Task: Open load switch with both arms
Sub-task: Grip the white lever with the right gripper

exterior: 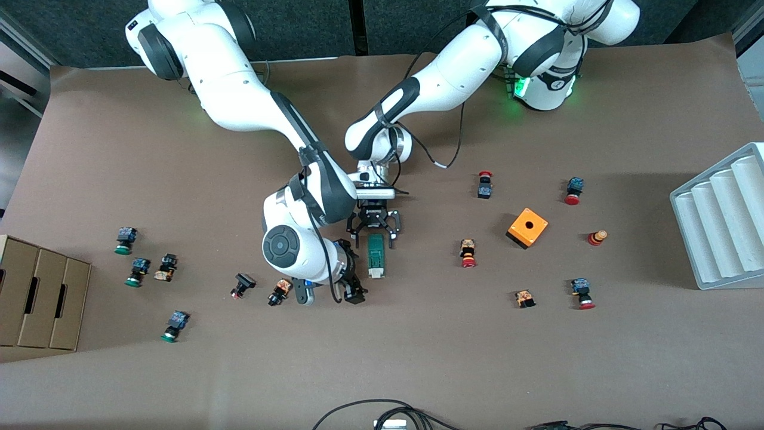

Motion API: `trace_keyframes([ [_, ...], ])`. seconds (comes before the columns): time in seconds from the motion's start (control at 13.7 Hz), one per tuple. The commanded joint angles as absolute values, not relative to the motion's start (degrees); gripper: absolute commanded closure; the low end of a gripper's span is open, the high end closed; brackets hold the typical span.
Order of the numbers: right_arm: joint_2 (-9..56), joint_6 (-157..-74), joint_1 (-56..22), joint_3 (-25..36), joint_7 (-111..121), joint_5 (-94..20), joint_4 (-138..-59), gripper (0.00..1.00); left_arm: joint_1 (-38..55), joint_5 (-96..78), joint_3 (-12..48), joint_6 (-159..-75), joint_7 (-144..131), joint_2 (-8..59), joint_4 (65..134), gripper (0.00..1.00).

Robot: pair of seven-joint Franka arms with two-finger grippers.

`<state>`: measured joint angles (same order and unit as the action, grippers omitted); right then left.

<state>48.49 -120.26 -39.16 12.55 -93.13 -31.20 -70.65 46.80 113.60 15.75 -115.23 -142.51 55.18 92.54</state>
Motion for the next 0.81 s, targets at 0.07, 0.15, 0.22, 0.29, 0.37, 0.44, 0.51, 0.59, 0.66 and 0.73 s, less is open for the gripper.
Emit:
trace_keyframes([
  [0.07,51.1,-119.8,-39.4,12.6,-94.1,-33.7,-68.0,0.06,47.4,114.1,15.9,-114.1,-143.3,56.7,91.5,0.01],
  [0.15,51.4,-120.7,-39.5,12.6,-94.7,-33.7,-68.1,0.06,47.4,114.1,15.9,-114.1,-143.3,56.8,91.4,0.01],
  [0.22,51.9,-121.0,-39.6,12.3,-94.8,-33.7,-68.0,0.06,47.4,114.2,15.9,-114.1,-143.3,56.9,91.4,0.01],
  [0.29,52.4,-121.1,-39.6,12.2,-94.9,-33.7,-68.0,0.07,47.5,114.1,16.0,-114.1,-143.3,57.0,91.3,0.03],
  [0.37,52.6,-121.1,-39.9,12.3,-95.1,-33.7,-68.0,0.08,47.5,114.0,16.0,-114.1,-143.3,56.9,91.3,0.05],
  [0.44,53.1,-121.2,-40.4,12.4,-95.7,-33.7,-68.0,0.09,47.5,113.9,16.6,-114.0,-143.3,57.0,91.2,0.08],
  [0.51,53.4,-121.3,-40.4,12.4,-96.1,-33.7,-68.0,0.11,47.5,113.9,16.8,-113.6,-143.3,57.0,91.2,0.14],
  [0.59,53.7,-122.0,-40.5,12.4,-96.2,-33.7,-67.9,0.17,47.5,113.9,17.1,-112.8,-143.3,57.0,91.1,0.18],
  [0.66,54.0,-122.9,-41.0,12.6,-96.9,-33.7,-67.5,0.18,47.4,113.9,17.5,-112.3,-143.3,57.0,90.9,0.21],
  [0.73,54.8,-123.5,-41.8,12.9,-97.6,-33.7,-67.3,0.18,47.4,113.9,17.5,-112.2,-143.3,57.0,90.8,0.23],
])
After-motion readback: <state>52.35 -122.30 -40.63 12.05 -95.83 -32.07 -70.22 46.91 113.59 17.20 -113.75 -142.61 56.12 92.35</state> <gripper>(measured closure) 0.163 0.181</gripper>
